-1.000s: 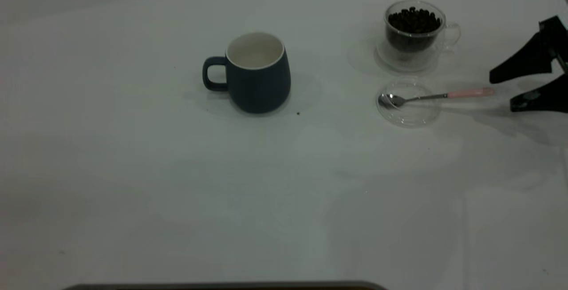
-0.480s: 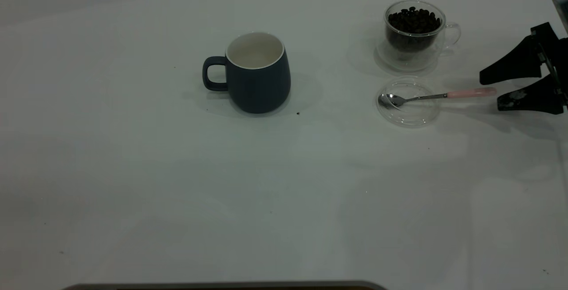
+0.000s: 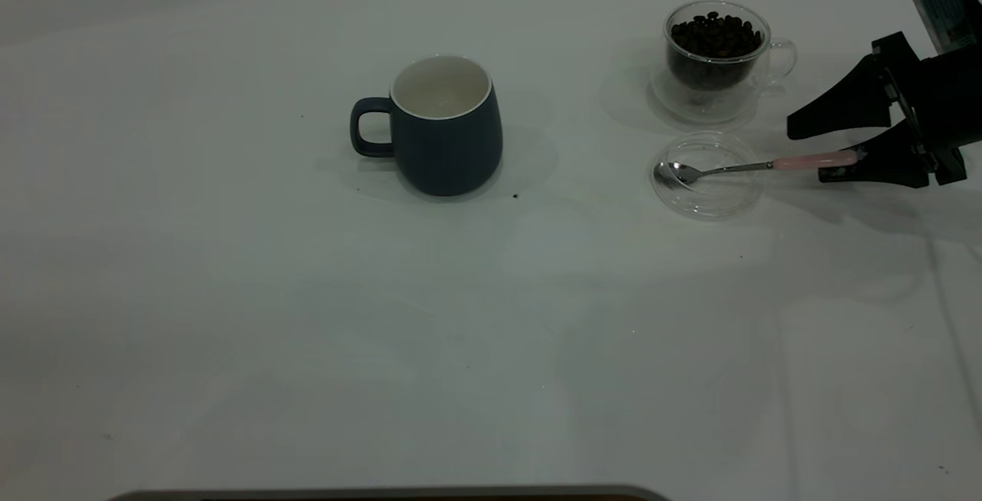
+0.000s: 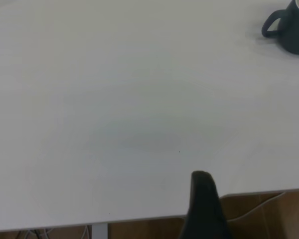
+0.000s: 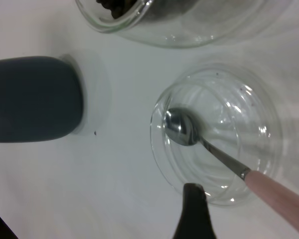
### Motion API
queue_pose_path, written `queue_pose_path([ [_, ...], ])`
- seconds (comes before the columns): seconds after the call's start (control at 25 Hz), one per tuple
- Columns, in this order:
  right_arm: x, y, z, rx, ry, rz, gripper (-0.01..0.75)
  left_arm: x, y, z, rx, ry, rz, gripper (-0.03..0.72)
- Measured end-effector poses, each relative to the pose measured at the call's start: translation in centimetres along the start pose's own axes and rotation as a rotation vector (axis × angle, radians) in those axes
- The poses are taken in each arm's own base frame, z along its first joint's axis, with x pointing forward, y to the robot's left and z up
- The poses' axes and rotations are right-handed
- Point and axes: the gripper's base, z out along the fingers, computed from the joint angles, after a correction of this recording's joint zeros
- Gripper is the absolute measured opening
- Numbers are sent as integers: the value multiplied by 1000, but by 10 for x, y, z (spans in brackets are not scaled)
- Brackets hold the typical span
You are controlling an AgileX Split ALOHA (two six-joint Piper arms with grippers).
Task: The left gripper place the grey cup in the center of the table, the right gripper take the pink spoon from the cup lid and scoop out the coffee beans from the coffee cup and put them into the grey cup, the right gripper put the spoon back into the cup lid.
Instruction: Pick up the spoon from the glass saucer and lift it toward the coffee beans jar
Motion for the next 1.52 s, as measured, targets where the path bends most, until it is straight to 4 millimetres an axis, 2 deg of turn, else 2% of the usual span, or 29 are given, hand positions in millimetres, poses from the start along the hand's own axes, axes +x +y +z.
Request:
queue_pose_path([
  [0.32, -1, 4, 4, -5, -15, 47, 507, 0, 0, 0, 0, 0, -1, 586],
  [0.8, -1, 7, 4, -44, -4, 60, 216, 0, 0, 0, 0, 0, -1, 586],
  [1.04, -2, 13, -1, -49, 9, 26, 162, 0, 0, 0, 0, 0, -1, 586],
  [1.24, -10, 30, -16, -41, 9, -41, 115, 0, 0, 0, 0, 0, -1, 586],
  [1.52, -18, 58, -43, -21, 31, -116, 114, 0, 0, 0, 0, 0, 0, 586],
])
